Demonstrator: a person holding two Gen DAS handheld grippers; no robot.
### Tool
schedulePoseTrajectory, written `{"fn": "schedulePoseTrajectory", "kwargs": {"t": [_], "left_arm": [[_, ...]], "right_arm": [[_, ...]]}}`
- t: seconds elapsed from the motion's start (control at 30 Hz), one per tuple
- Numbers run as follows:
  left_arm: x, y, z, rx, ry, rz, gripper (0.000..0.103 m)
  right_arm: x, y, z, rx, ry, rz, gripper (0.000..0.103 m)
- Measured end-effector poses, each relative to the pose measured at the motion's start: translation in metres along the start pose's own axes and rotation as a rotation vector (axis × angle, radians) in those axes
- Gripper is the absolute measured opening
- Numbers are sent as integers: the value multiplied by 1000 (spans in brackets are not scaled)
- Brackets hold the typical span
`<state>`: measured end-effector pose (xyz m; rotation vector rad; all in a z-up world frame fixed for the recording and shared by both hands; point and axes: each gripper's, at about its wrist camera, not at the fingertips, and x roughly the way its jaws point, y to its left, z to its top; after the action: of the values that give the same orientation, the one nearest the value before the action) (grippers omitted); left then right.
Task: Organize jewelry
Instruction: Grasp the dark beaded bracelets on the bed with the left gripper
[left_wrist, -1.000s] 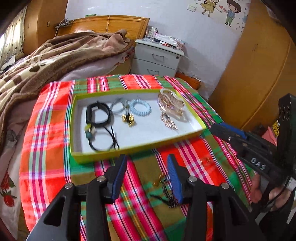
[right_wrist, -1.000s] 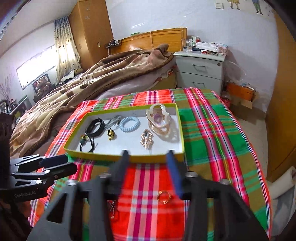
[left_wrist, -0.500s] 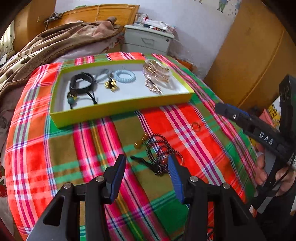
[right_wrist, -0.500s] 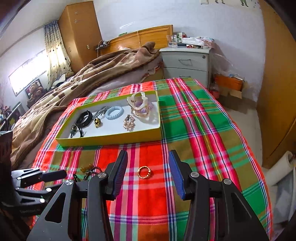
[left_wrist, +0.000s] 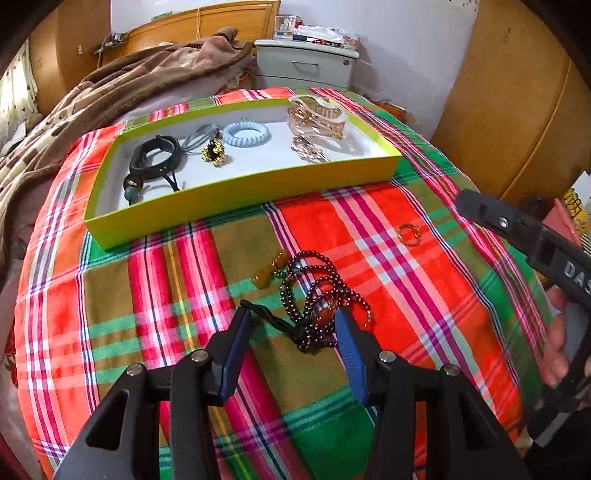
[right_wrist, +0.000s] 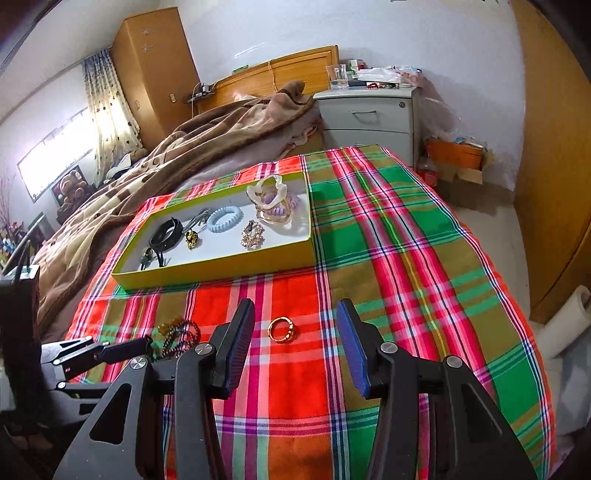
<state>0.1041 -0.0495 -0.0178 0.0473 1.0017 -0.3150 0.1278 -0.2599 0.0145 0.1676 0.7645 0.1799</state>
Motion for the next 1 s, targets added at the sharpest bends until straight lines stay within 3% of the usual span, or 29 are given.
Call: {"fn": "schedulePoseTrajectory", "kwargs": {"t": [0.1,0.3,0.37,0.53,0.7,0.8,0.93,1.0], "left_arm": [[1,1,1,18,-3,48,50],[0,10,3,24,2,39,48],[-2,12,3,16,10,25,35],[1,11,11,24,24,9,35],[-5,21,25,-6,-11,-21,35],[-5,22,31,16,-29,28,35],[14,18,33,53,44,18,35],[18,12,33,91,36,12,36]], "right_arm": [[0,-2,0,6,2,4,47],[0,-4,-2,17,-1,10,47],[0,-4,-2,19,-4,11,47],[0,-7,-3,26,-1,12,47],[-1,-9,-1,31,-5,18,47],[1,-8,-1,27,3,17,47],[4,-7,0,22,7,22,47],[5,-7,1,19,10,20,47]]}}
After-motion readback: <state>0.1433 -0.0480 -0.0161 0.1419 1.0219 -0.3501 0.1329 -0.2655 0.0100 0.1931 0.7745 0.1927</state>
